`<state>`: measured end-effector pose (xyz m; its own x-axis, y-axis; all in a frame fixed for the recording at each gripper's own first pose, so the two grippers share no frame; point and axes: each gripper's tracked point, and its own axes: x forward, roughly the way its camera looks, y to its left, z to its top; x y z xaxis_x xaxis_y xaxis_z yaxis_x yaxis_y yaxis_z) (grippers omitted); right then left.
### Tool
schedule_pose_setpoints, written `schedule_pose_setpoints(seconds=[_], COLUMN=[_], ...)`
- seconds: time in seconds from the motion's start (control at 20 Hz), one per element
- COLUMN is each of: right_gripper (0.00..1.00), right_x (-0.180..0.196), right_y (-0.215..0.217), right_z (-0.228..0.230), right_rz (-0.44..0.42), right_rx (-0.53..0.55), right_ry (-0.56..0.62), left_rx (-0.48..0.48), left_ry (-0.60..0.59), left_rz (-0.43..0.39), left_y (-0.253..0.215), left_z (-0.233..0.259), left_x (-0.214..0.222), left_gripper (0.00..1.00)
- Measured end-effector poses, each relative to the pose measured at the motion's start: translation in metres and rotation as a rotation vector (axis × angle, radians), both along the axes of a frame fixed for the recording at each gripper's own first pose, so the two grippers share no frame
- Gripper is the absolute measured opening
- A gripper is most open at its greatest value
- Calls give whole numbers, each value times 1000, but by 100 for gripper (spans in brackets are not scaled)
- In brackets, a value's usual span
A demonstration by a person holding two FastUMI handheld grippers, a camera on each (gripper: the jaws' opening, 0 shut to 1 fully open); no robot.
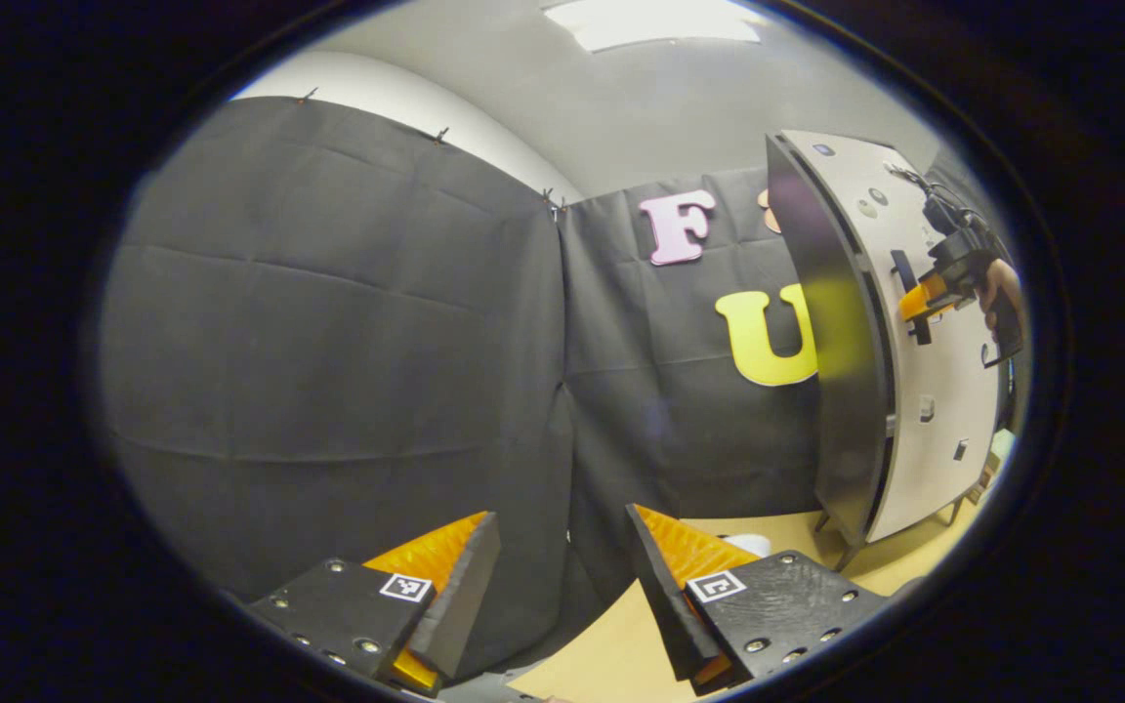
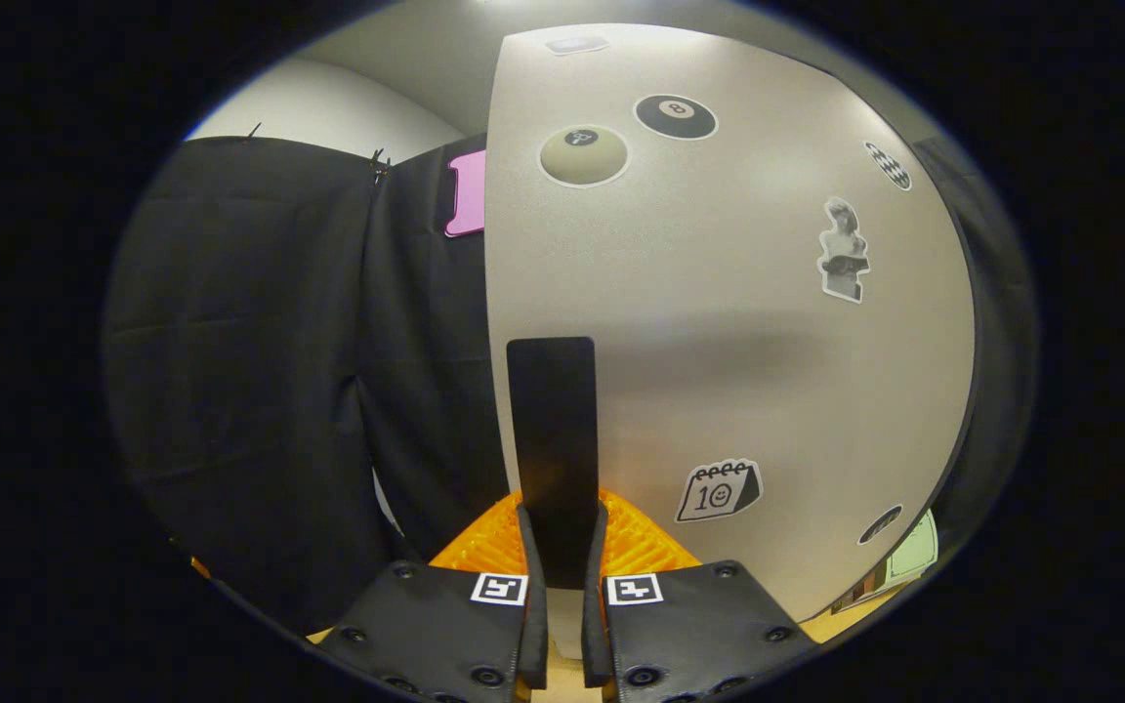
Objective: Open the cabinet door with the right hand, grasp the bottle in the cabinet with the left hand and place it on the coaster, then close the cabinet door with the right hand.
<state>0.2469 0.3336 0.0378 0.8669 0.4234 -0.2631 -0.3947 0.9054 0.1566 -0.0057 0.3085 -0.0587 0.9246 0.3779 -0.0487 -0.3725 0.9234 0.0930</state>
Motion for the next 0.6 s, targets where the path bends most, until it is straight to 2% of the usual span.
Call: schedule_pose_setpoints(seconds=[0.1, 0.15, 0.2, 0.35, 0.45, 0.6], right_gripper=[16, 12, 16, 16, 12, 16], right_x=[-9, -14, -20, -28, -32, -39], right_y=[-4, -6, -8, -16, -21, -31], right_z=[1, 2, 3, 4, 4, 5], right_rz=[22, 32, 43, 81, 113, 162], right_rx=[-2, -1, 2, 16, 19, 25], right_ry=[7, 8, 9, 7, 8, 10], left_rx=[-18, -26, -29, -13, -15, -23], left_ry=[2, 2, -1, -10, -19, -14], left_rz=[-22, -37, -51, -75, -98, -116], left_y=[-7, -13, -20, -43, -66, -98], left_z=[4, 6, 9, 12, 19, 23], left_x=[1, 1, 5, 28, 29, 25], left_gripper=[79, 80, 79, 77, 77, 79])
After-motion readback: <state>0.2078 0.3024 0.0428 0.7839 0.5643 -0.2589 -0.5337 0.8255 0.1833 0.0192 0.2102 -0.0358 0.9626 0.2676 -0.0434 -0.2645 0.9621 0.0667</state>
